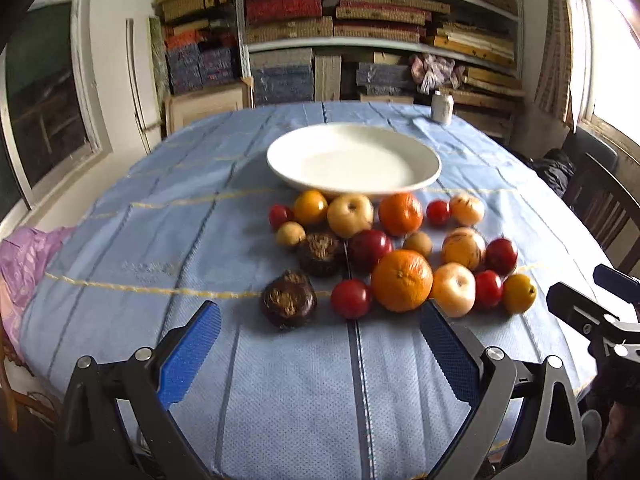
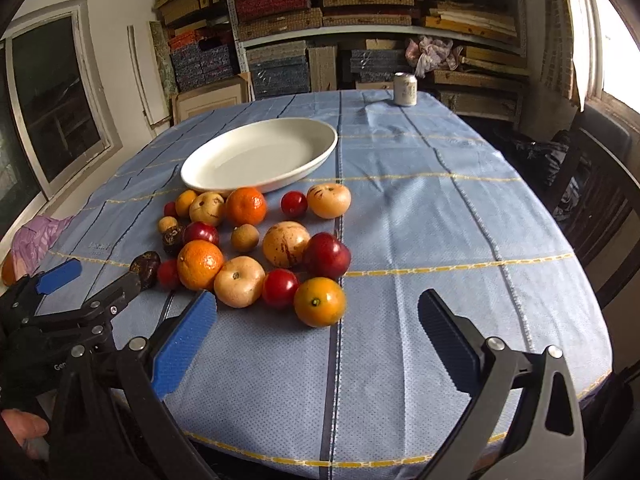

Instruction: Organize fruits

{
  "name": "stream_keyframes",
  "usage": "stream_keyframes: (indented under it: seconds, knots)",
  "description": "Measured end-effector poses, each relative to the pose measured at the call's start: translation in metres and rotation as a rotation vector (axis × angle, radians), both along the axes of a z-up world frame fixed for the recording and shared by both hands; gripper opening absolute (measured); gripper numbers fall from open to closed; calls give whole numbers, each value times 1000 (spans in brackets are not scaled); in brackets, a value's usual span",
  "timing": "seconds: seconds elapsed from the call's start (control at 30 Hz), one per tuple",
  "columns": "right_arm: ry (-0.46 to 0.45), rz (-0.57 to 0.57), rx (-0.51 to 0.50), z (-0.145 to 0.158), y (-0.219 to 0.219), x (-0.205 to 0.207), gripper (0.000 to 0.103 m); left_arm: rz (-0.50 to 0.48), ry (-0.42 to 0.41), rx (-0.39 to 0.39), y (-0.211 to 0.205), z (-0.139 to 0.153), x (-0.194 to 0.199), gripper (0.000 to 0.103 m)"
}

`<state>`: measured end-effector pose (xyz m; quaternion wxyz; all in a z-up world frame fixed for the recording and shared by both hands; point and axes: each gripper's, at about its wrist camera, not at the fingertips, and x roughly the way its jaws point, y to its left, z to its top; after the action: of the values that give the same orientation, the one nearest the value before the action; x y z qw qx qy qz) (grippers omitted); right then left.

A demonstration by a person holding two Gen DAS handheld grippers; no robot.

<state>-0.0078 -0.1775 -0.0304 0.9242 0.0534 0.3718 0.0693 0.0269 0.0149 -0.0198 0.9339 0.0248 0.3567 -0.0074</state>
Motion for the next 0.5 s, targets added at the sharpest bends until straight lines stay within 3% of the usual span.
stream_keyframes:
  seconds: [0.23,0.37,0.5]
  knots:
    - [77,-19,-101,-26,-4,22,99,79,95,-21,30,-25,15,100]
    - [66,-12,-122,-34,-3,33,99,103,129,67,32,-36,27,100]
    - [111,-16,-114,-44,-2,45,99,84,125,125,28,-43,36,100]
